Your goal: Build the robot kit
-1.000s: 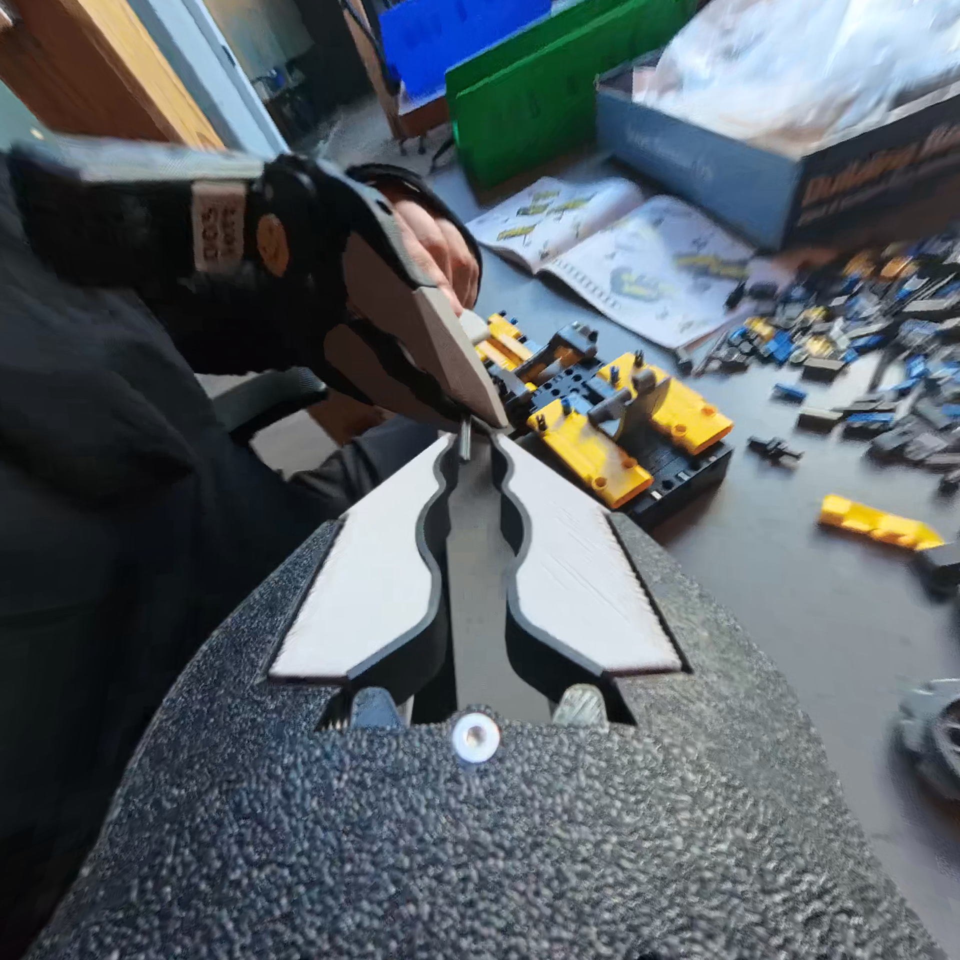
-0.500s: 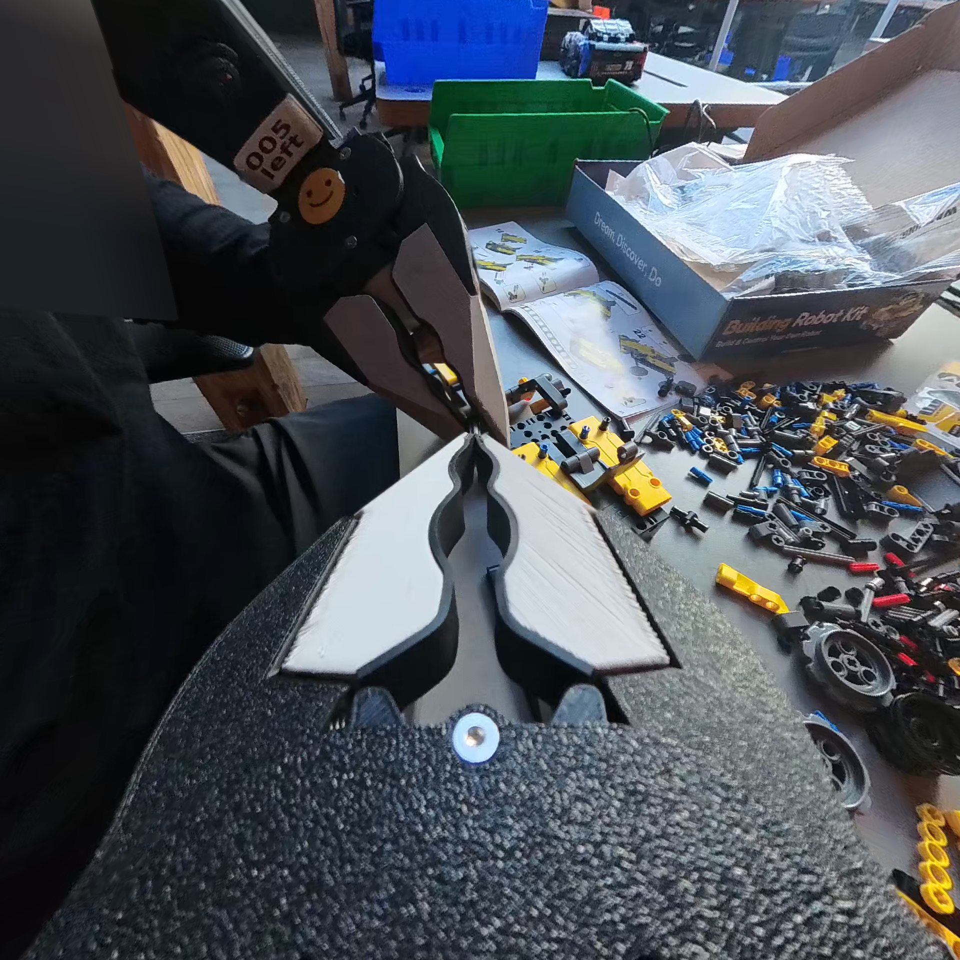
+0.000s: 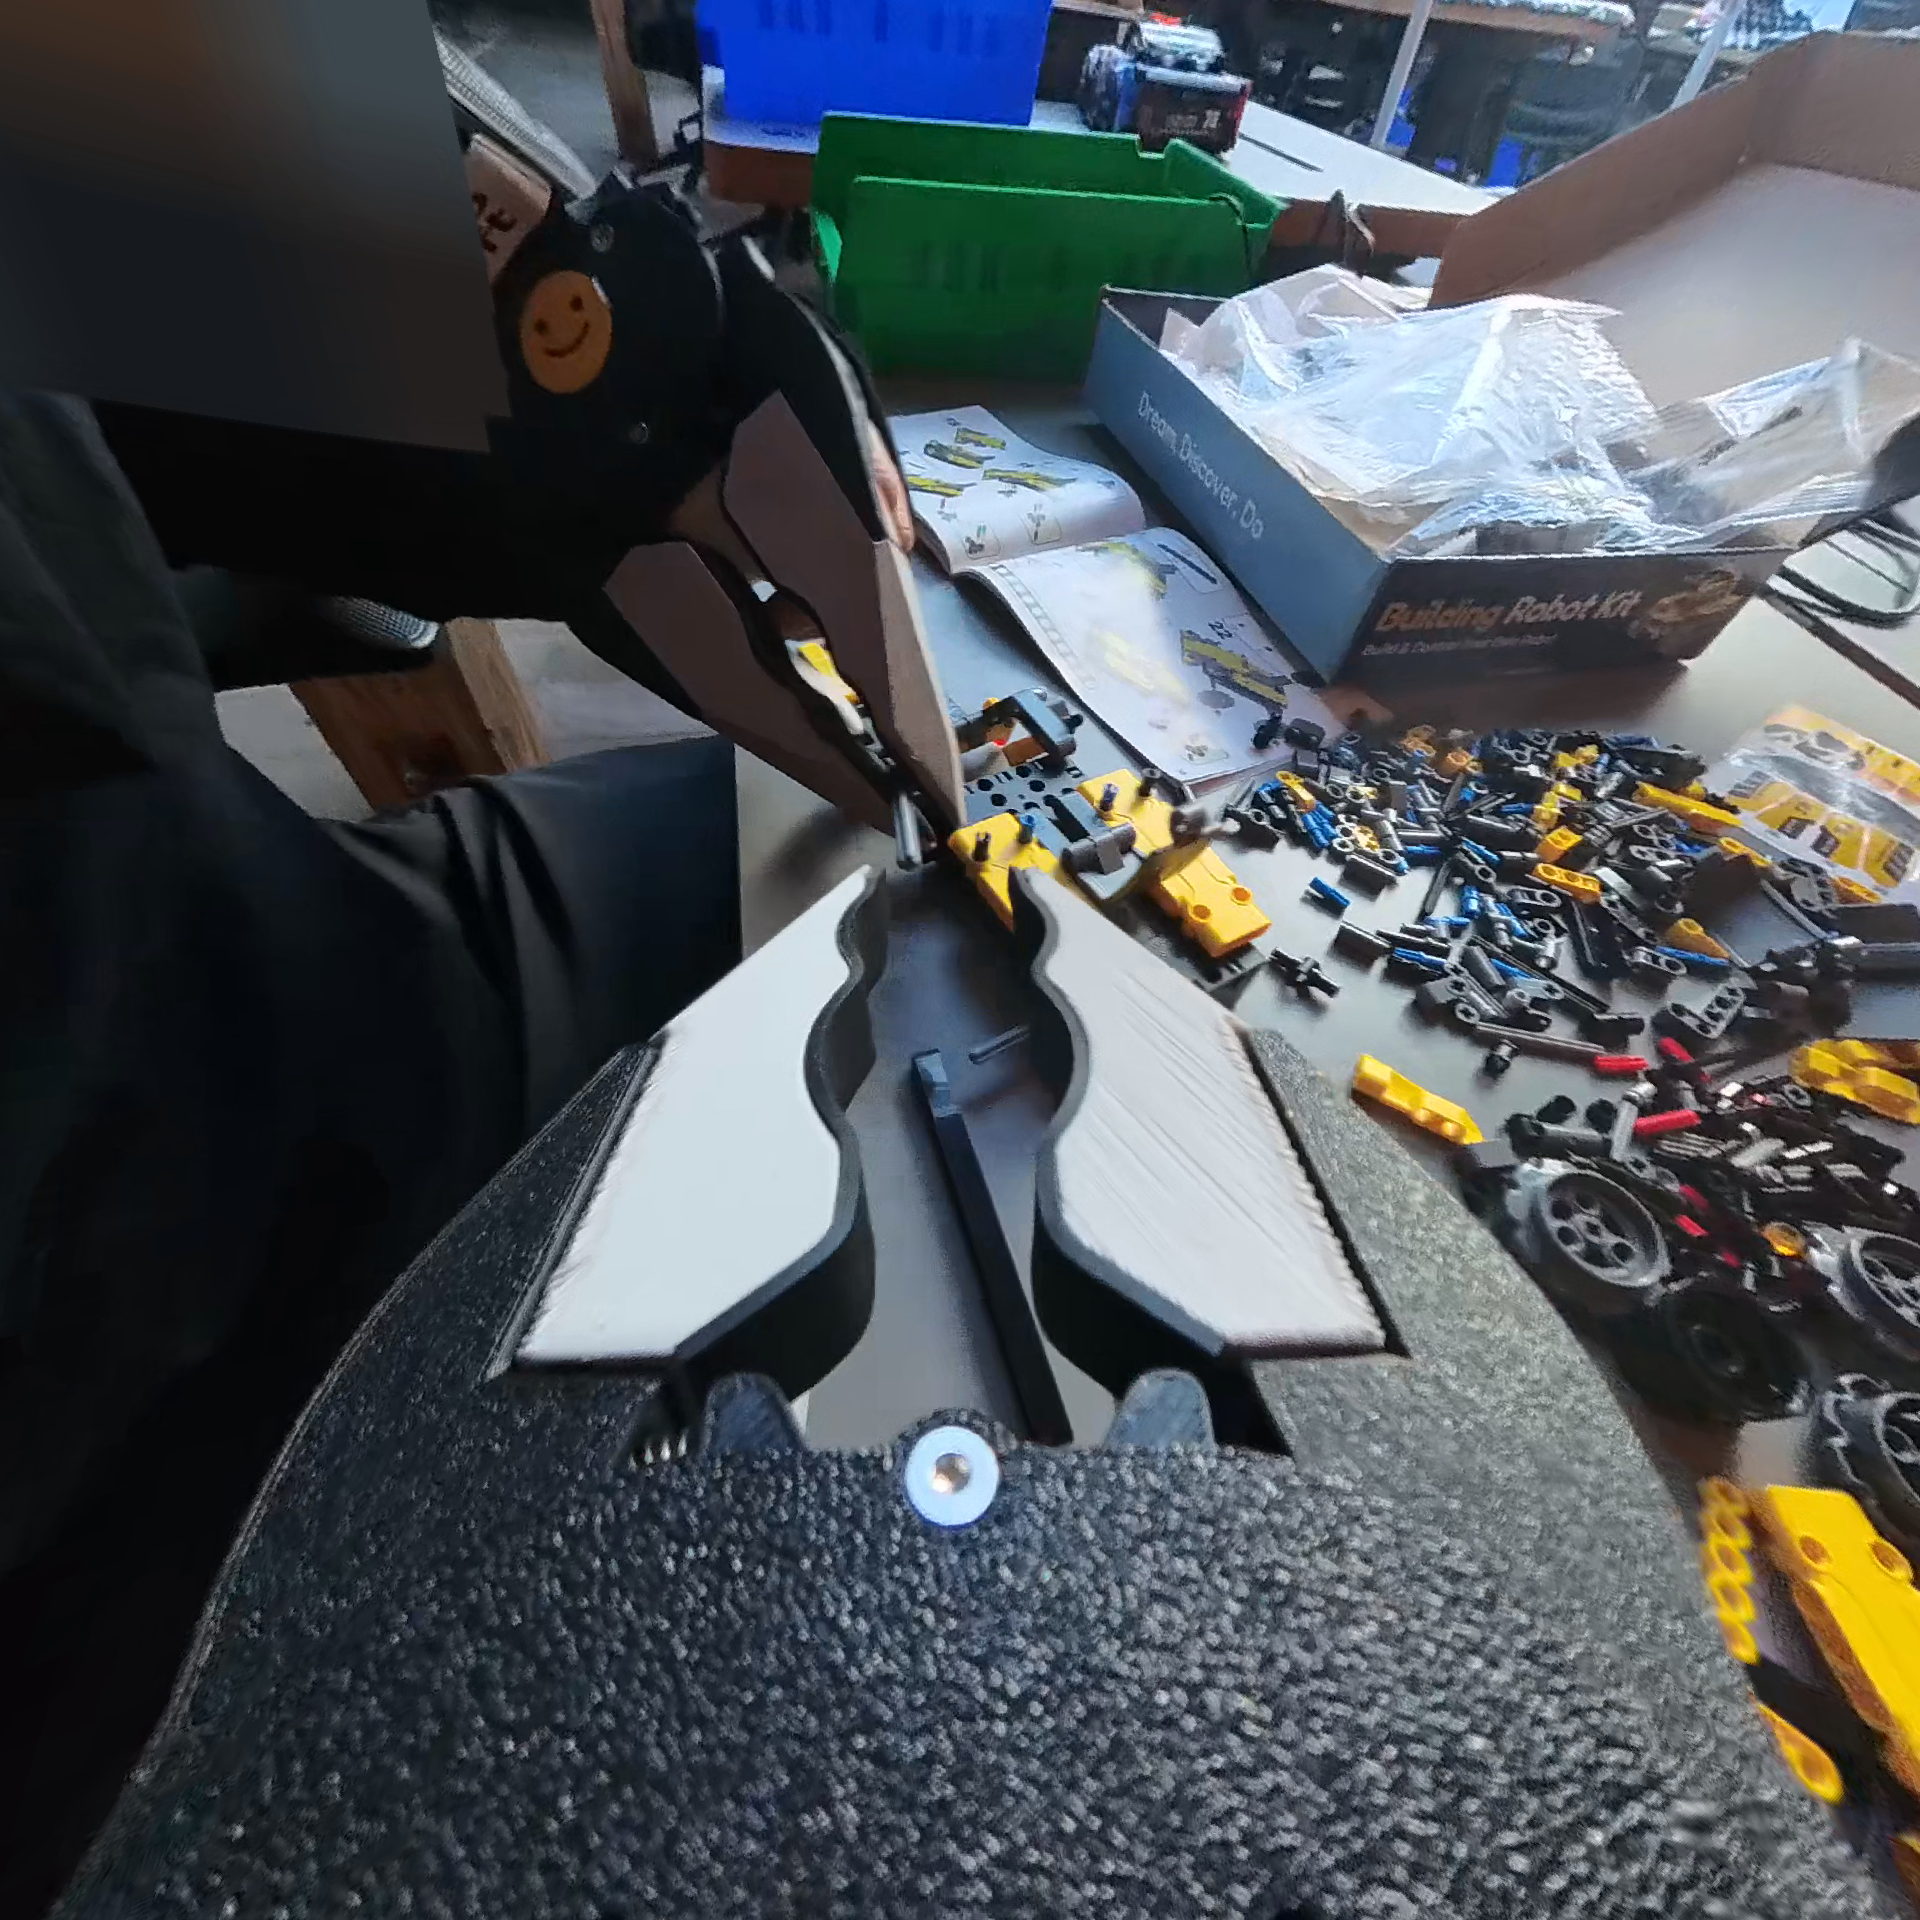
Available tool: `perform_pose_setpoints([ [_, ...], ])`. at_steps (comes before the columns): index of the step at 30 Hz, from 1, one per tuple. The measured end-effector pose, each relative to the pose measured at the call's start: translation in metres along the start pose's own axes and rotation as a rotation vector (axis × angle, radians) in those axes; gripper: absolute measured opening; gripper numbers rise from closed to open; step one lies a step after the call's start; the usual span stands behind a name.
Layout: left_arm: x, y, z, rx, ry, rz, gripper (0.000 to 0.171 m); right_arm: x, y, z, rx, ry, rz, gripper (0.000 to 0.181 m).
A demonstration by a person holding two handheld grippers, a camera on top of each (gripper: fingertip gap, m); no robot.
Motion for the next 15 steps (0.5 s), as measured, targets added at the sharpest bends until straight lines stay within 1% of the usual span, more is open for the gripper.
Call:
perform_pose_setpoints([
  [4,0.004,0.001,0.002,0.013,0.006,-0.013,0.001,-0.011,0.016,-0.005,-0.059,-0.068,0.002,0.023],
  [10,0.006,-0.001,0.009,0.067,-0.026,-0.018,0.001,-0.017,0.021,-0.006,-0.05,-0.073,0.024,0.004],
  [13,0.007,0.001,0.006,0.053,-0.029,-0.018,0.002,-0.019,0.021,-0.004,-0.029,-0.05,0.056,0.004],
  [15,0.008,0.002,0.006,0.052,-0.029,-0.019,0.001,-0.017,0.023,-0.005,-0.024,-0.04,0.05,0.005],
])
Point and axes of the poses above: each gripper's, where its closed fingertips meet, y out along the fingers, z out of its top, x = y × z across the jaws, the point moved 3 cm from there along -y, back along the fingers, and after that the axes turned 5 degrees about -x, right-handed, at the moved point
